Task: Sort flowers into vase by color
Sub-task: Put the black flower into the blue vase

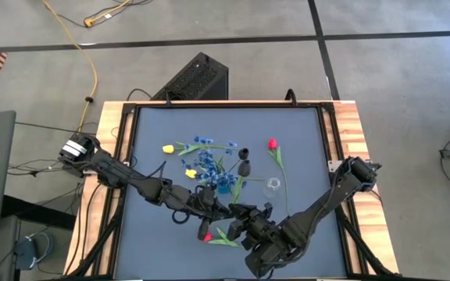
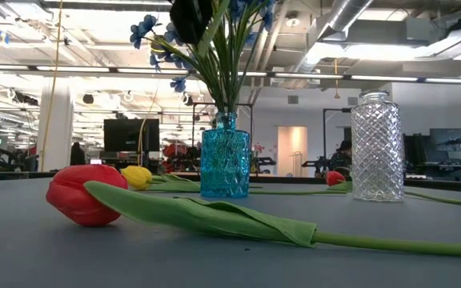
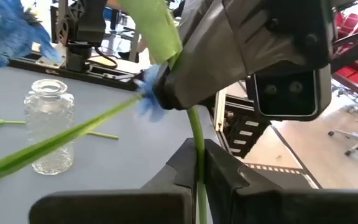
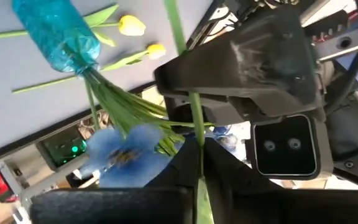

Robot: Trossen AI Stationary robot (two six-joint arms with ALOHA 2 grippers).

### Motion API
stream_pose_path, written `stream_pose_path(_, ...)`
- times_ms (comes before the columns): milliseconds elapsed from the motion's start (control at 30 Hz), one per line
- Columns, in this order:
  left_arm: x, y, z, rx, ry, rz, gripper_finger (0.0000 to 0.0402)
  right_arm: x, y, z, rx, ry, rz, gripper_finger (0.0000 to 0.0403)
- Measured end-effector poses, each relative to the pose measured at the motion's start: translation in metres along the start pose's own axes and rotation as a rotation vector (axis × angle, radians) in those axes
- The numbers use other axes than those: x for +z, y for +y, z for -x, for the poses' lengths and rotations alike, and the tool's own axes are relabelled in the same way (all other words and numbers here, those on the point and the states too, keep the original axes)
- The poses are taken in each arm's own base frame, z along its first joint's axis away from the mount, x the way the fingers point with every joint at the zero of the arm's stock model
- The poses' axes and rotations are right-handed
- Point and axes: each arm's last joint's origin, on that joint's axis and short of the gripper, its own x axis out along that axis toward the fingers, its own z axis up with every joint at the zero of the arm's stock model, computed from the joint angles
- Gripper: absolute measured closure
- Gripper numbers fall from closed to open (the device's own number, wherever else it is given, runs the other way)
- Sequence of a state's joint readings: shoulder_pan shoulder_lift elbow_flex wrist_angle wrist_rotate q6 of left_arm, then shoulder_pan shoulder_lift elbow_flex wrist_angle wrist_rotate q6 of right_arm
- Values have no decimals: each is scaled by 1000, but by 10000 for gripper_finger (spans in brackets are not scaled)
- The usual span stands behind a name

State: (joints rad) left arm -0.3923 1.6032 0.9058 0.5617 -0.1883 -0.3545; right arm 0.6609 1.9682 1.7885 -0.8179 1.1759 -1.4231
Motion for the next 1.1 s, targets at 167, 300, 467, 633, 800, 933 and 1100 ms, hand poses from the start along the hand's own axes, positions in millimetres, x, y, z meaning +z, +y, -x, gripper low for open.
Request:
stream_pose_path(167, 0, 0, 0, -11, 0, -6, 401, 0, -1, 0, -4, -3, -9, 322)
stream_pose_path(300, 3, -1, 2, -28, -1, -22, 401, 3, -1, 5, -12, -16, -23, 280)
stream_pose_path(467, 15, -4, 12, -31, -13, -49, 401, 6, -1, 12, -24, -28, -119, 213)
stream_pose_path(633, 40, -12, 40, -41, -28, -87, 401, 11, 0, 24, -42, -52, -217, 157)
stream_pose_path(800, 60, -26, 79, -57, -22, -173, 401, 13, 0, 33, -48, -74, -446, 143)
stream_pose_path(933, 69, -46, 112, -42, -62, -256, 401, 14, 1, 36, -44, -85, -637, 143)
stream_pose_path(1100, 63, -61, 141, 121, -119, -332, 401, 16, 4, 44, -29, -107, -838, 143)
